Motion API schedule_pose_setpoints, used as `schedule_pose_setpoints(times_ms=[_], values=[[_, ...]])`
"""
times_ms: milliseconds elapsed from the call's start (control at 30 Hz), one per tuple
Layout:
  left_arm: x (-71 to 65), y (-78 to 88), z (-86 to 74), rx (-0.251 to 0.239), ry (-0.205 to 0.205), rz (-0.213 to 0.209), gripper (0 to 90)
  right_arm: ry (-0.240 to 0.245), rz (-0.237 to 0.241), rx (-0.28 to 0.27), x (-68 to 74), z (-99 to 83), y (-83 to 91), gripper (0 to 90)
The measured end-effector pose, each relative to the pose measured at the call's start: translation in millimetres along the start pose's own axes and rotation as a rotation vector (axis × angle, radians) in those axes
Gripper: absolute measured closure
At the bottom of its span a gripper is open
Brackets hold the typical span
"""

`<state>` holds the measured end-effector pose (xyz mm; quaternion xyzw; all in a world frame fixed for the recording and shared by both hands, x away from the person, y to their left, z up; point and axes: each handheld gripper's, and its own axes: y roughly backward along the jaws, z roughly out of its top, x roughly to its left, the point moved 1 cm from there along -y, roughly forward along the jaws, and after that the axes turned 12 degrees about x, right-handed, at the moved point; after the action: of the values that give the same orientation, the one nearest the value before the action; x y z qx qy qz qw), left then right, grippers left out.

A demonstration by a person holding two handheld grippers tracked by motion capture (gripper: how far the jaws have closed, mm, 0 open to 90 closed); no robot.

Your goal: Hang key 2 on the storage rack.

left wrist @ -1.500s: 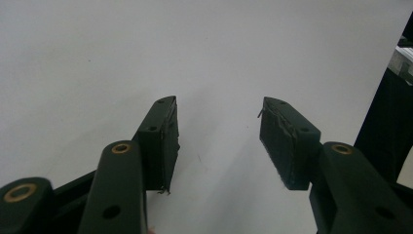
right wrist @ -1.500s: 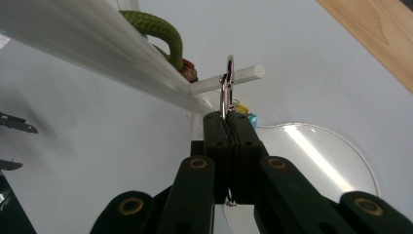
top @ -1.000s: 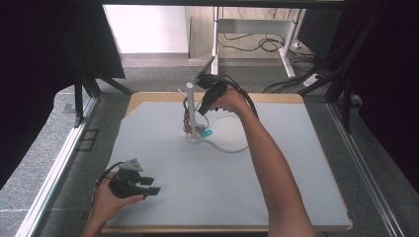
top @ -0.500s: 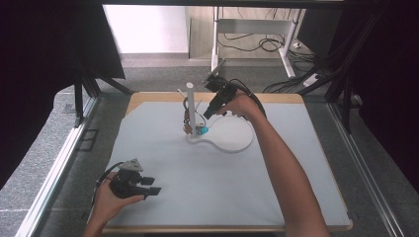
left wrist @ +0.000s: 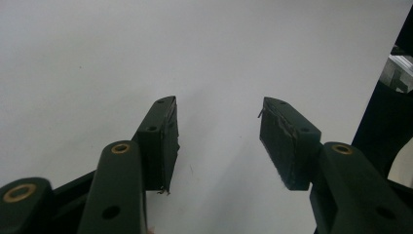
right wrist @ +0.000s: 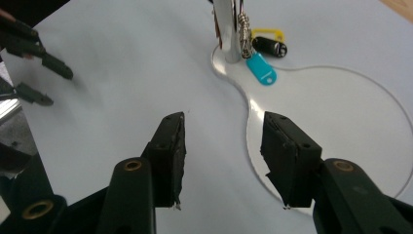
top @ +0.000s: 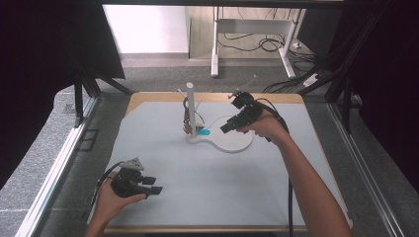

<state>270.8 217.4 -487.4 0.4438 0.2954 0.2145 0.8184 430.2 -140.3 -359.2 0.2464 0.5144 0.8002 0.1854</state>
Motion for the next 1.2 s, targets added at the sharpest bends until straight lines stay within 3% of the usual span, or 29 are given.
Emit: schedule_pose_setpoints(times_ms=[100, 233, 500, 767, 967, 1100, 1200], values=[[0.0, -1.8, 1.5, -0.003, 0.017, 0.000, 48.8, 0.000, 0.004, -0.033, 0.9, -27.3, 0.3, 51.3], [1.0, -1.0, 1.1, 0.003, 0.000, 0.001, 48.7, -0.004, 0.003, -0.084, 2.5, -63.5, 0.4, 50.8], [-1.5, 0.1, -2.0, -0.005, -0.002, 0.012, 48.4, -0.057, -0.056, -0.161, 3.9, -128.1, -1.7, 50.0], [-3.6, -0.8, -4.5, 0.006, 0.001, 0.029, 47.1, -0.085, -0.115, -0.208, 9.8, -188.9, -18.8, 49.5], [-5.8, -3.4, -4.7, 0.017, 0.006, 0.036, 46.2, -0.116, -0.129, -0.214, 9.0, -220.4, -40.0, 49.1], [-6.9, -4.6, -4.9, 0.029, 0.006, 0.044, 45.4, -0.127, -0.129, -0.193, 3.9, -228.5, -47.8, 49.0], [-8.1, -4.8, -5.4, 0.020, 0.015, 0.044, 45.3, -0.141, -0.128, -0.219, 1.5, -232.0, -46.8, 49.1]])
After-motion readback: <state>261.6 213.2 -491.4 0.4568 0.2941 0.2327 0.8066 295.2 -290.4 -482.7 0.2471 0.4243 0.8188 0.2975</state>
